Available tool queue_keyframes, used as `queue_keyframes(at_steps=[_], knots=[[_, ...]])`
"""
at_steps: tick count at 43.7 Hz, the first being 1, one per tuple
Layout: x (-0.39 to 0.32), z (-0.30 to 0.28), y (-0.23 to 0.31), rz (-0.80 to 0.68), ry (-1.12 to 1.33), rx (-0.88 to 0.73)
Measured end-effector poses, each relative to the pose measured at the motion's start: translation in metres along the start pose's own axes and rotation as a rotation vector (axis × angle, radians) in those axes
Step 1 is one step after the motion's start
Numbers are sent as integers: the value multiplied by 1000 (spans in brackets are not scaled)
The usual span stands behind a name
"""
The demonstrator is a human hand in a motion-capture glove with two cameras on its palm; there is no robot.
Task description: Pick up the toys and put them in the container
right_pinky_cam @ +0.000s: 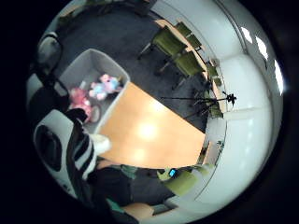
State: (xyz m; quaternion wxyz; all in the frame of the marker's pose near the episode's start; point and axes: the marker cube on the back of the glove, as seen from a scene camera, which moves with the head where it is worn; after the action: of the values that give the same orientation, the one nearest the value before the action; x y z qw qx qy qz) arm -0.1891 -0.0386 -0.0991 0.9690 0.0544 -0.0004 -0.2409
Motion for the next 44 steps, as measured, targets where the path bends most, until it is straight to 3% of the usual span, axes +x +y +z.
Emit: queue_keyframes(at_steps=[6,12,16,21,29,34,41,42,44], knots=[[19,24,-6,-113,-48,9],[-3,39,-15,32,-120,-23],[7,56,-15,32,-31,-51],[5,61,-15,87,-110,-130],[35,63,-1,-77,78,-97],[-3,50,7,125,16,-86],[39,27,52,-151,-197,-32],[54,26,58,-125,-173,-29],[96,31,67,65,-33,-32]])
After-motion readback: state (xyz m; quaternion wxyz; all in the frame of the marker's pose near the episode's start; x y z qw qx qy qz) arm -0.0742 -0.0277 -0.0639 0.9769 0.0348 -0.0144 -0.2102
